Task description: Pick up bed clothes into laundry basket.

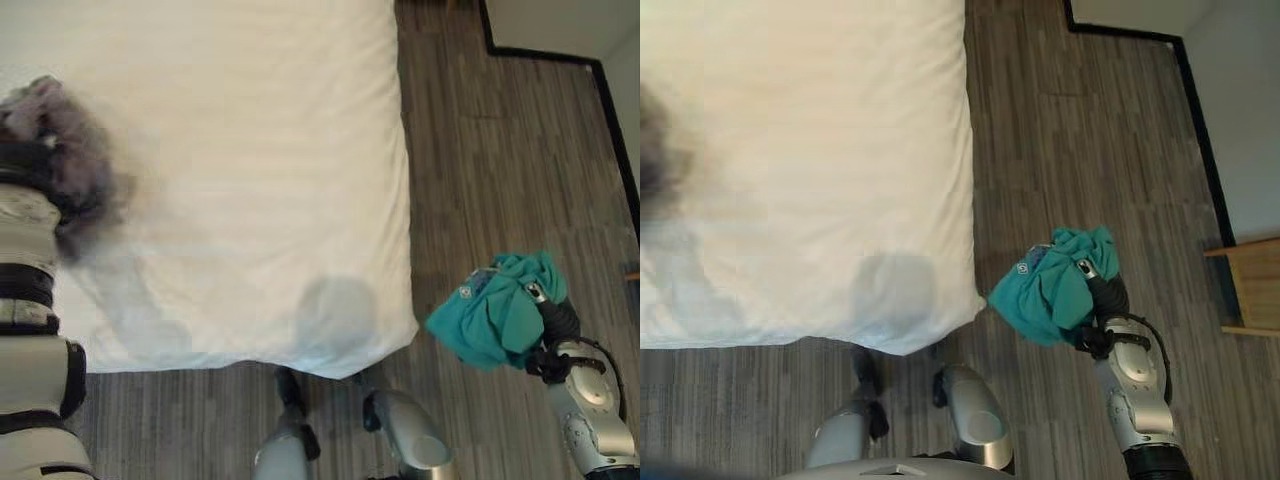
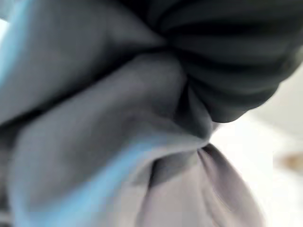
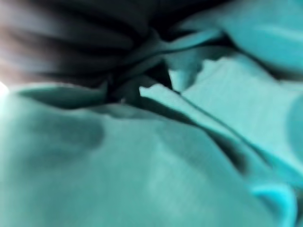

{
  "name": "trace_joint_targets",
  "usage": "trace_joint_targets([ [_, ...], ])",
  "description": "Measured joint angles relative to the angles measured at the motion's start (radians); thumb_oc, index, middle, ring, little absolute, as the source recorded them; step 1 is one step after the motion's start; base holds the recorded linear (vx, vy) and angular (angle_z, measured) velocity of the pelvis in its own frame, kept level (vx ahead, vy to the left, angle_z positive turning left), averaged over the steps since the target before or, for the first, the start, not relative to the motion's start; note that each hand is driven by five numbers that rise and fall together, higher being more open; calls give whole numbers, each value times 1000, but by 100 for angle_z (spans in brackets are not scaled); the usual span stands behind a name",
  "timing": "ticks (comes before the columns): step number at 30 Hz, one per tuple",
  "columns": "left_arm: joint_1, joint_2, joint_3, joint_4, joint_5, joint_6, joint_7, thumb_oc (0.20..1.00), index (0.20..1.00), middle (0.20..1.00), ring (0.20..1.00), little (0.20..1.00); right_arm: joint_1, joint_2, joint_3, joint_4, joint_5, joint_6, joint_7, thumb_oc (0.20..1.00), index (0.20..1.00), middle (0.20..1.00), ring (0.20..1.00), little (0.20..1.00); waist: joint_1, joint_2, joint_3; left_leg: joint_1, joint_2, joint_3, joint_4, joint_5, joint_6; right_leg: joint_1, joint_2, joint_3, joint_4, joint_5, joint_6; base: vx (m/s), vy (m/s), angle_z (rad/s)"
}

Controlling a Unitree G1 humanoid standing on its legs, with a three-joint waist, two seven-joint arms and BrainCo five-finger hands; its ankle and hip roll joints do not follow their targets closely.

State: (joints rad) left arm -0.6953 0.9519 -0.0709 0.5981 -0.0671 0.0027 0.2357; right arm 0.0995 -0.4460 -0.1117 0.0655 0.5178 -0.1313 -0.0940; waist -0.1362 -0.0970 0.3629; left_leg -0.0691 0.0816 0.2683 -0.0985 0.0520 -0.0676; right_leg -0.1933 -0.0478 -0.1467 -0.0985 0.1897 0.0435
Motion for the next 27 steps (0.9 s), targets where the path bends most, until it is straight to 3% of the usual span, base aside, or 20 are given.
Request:
trace_joint_targets([
  [3, 218, -169, 67, -307, -170, -62, -21, 200, 200, 200, 200, 200, -34, 17, -86, 16, -16, 9, -33, 200, 200, 200, 200, 200, 9, 57, -37, 50, -7, -19, -1, -12, 6, 60, -8, -14, 0, -18, 15, 40, 21, 22],
  [4, 256, -198, 71, -339, -212, -80, -30, 200, 200, 200, 200, 200, -42, 14, -91, 17, -19, 11, -37, 200, 200, 200, 200, 200, 13, 70, -52, 54, -9, -22, 0, -14, 8, 66, -11, -17, 0, -20, 18, 89, 20, 8],
  [6, 413, -353, 120, -450, -340, -109, -66, 200, 200, 200, 200, 200, -64, 18, -119, -15, -50, 23, -51, 200, 200, 200, 200, 200, 11, 112, -84, 94, -14, -22, -1, -25, 13, 106, -17, -15, 0, -29, 26, 80, -13, 1],
  [9, 628, -533, 150, -617, -443, -126, -122, 200, 200, 200, 200, 200, -49, 31, -118, -67, -60, 25, -50, 200, 200, 200, 200, 200, 9, 136, -130, 129, -16, -20, -1, -41, 20, 139, -18, -12, 0, -45, 31, 40, -24, -4],
  [11, 771, -661, 159, -654, -476, -133, -154, 200, 200, 200, 200, 200, -24, 55, -120, -94, -77, 24, -37, 200, 200, 200, 200, 200, 11, 135, -169, 154, -16, -20, 0, -44, 20, 163, -16, -12, 0, -56, 36, 23, -9, 1],
  [14, 876, -675, 164, -650, -473, -119, -182, 200, 200, 200, 200, 200, 18, 71, -128, -99, -79, 22, -16, 200, 200, 200, 200, 200, 30, 122, -201, 161, -15, -22, 0, -47, 20, 170, -14, -14, 0, -60, 36, 0, 0, 0],
  [16, 962, -751, 222, -642, -479, -115, -205, 200, 200, 200, 200, 200, 83, 108, -168, -119, -78, 22, 15, 200, 200, 200, 200, 200, 36, 115, -216, 179, -17, -23, 0, -48, 21, 186, -17, -13, 0, -60, 36, -18, 42, 2],
  [22, 942, -682, 254, -652, -479, -122, -225, 200, 200, 200, 200, 200, 191, 125, -231, -151, -79, 14, 61, 200, 200, 200, 200, 200, 19, 90, -227, 157, -58, -16, 7, -34, 50, 107, -42, 22, 91, -57, 60, -257, 108, -13],
  [25, 816, -626, 273, -658, -479, -156, -205, 200, 200, 200, 200, 200, 141, 136, -236, -145, -86, -13, 50, 200, 200, 200, 200, 200, -27, 76, -210, 59, -84, 57, 33, -18, 92, -9, -69, 112, 97, -29, 153, -389, 139, -63],
  [26, 773, -623, 270, -656, -479, -156, -197, 200, 200, 200, 200, 200, 136, 138, -235, -135, -86, -13, 47, 200, 200, 200, 200, 200, -35, 81, -205, 33, -75, 72, 35, -9, 106, -31, -61, 118, 114, -61, 156, -272, 179, -44],
  [27, 733, -623, 271, -657, -478, -166, -191, 200, 200, 200, 200, 200, 121, 141, -225, -122, -87, -9, 39, 200, 200, 200, 200, 200, -29, 99, -193, 9, -37, 113, 33, 3, 117, -114, -38, 95, 278, -115, 90, -222, 138, -71],
])
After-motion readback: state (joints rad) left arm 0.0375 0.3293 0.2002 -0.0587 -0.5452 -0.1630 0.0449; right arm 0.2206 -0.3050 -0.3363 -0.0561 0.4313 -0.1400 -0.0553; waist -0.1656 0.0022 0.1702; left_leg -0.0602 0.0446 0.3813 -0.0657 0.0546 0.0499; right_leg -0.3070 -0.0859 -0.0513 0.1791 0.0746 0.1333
